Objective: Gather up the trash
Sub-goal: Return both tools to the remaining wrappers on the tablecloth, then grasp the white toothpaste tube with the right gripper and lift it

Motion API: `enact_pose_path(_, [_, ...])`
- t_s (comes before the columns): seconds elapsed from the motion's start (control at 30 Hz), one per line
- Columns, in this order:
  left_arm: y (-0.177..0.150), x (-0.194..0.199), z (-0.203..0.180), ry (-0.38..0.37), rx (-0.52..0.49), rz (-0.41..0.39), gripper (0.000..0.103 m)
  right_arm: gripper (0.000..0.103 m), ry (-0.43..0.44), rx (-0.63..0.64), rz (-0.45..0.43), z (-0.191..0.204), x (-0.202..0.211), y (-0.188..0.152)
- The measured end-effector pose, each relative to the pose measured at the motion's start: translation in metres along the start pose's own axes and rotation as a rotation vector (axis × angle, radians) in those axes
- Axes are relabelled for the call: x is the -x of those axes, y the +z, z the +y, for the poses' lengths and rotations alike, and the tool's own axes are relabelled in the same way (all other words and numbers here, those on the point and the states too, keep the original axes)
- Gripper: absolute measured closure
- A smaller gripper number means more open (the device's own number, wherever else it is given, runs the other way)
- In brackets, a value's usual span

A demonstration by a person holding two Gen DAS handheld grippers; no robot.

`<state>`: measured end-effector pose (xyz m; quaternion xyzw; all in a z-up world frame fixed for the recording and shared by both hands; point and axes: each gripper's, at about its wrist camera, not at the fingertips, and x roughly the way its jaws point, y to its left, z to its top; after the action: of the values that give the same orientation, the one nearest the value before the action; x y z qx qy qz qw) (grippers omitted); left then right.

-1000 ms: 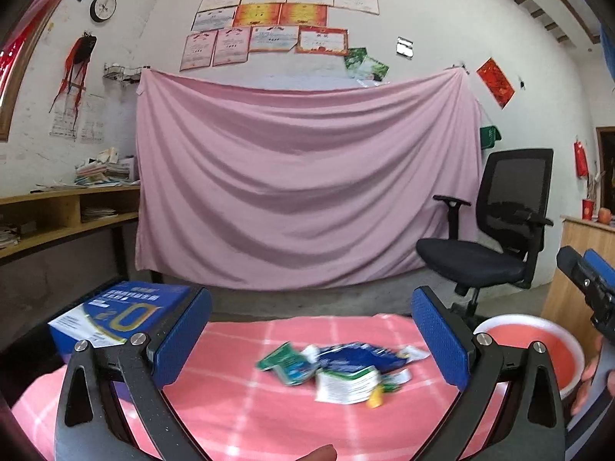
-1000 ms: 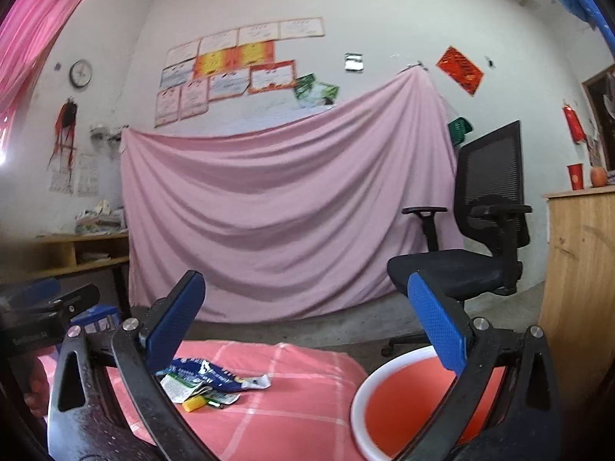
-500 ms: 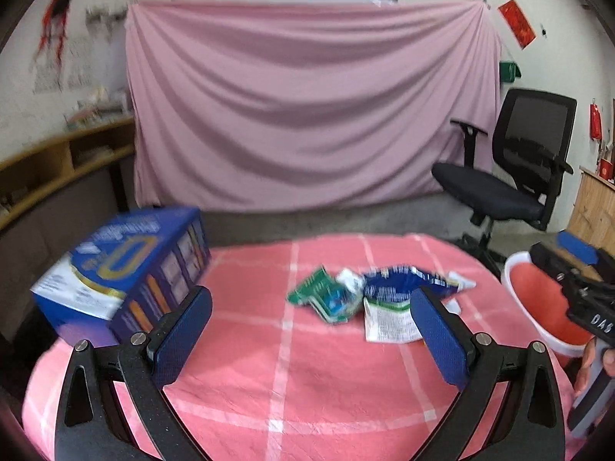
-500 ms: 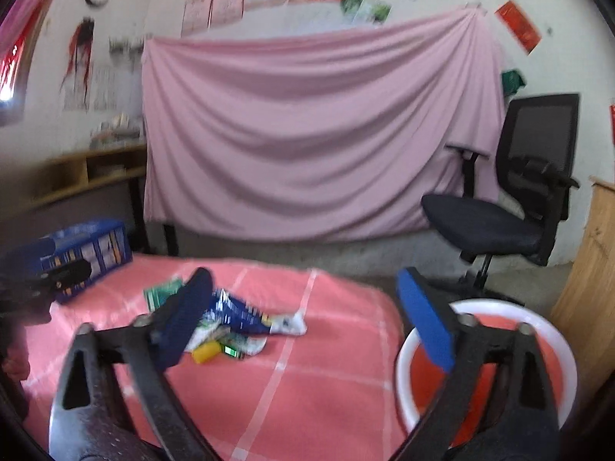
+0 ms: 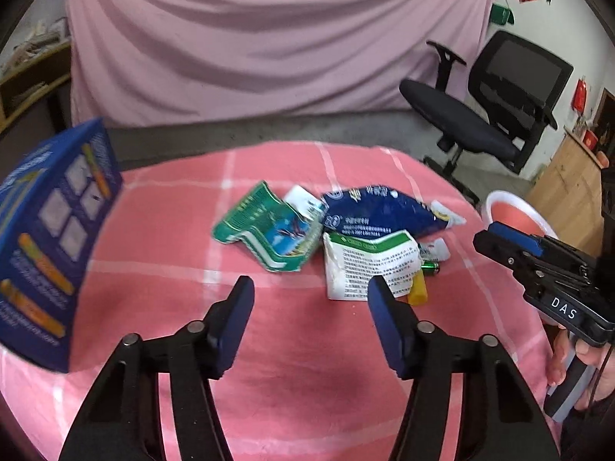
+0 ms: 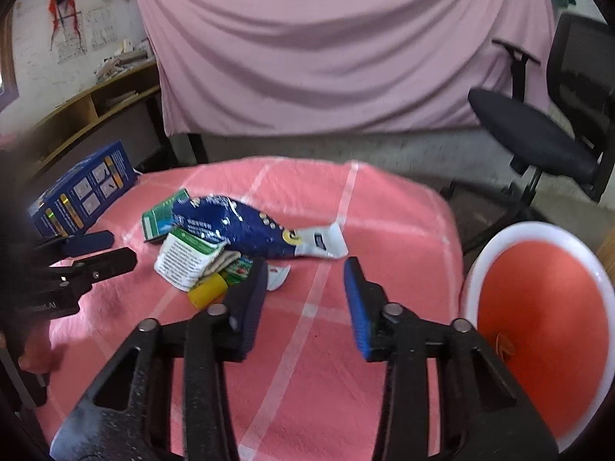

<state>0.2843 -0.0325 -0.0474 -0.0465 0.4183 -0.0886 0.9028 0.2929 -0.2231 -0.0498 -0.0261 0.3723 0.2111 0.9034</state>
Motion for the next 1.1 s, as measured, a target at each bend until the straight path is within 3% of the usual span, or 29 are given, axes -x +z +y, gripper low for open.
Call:
enact_pose_path(0.1, [0.006, -0.009, -0.001, -0.013, 0.001, 0.040, 0.063, 0.049, 0.005, 0.007, 0.019, 0.002, -0.003, -0.001])
enact_pose_path(0.37, [0.014, -0.012, 0.002, -0.066, 0.049, 0.076, 0.064, 0.051, 0.048, -0.022, 0.079, -0.001, -0.021, 0.005])
enact_pose_path(0.47, [0.015, -0.012, 0.002, -0.080, 0.043, 0.086, 0.075, 0.050, 0.068, -0.034, 0.110, 0.000, -0.031, 0.007])
enact_pose_path(0.57, [0.016, -0.014, 0.001, -0.070, 0.036, 0.089, 0.082, 0.050, 0.081, -0.029, 0.138, 0.003, -0.037, 0.006])
enact_pose_path(0.7, [0.017, -0.015, -0.004, -0.045, 0.017, 0.083, 0.084, 0.050, 0.116, -0.065, 0.164, -0.001, -0.043, 0.004])
enact_pose_path(0.8, [0.015, -0.015, -0.004, -0.036, 0.020, 0.077, 0.094, 0.060, 0.155, -0.094, 0.175, -0.004, -0.046, 0.003])
enact_pose_path(0.83, [0.014, -0.014, -0.006, -0.030, 0.023, 0.070, 0.096, 0.074, 0.167, -0.104, 0.180, -0.005, -0.046, 0.003])
enact_pose_path(0.87, [0.014, -0.011, -0.007, -0.027, 0.026, 0.063, 0.097, 0.078, 0.173, -0.114, 0.180, -0.006, -0.046, 0.002])
enact_pose_path(0.93, [0.011, -0.007, -0.009, -0.016, 0.026, 0.055, 0.102, 0.079, 0.187, -0.124, 0.168, -0.006, -0.042, 0.001])
enact_pose_path(1.1, [-0.002, 0.005, -0.011, -0.006, 0.040, 0.038, 0.103, 0.083, 0.190, -0.110, 0.099, -0.001, -0.022, -0.001])
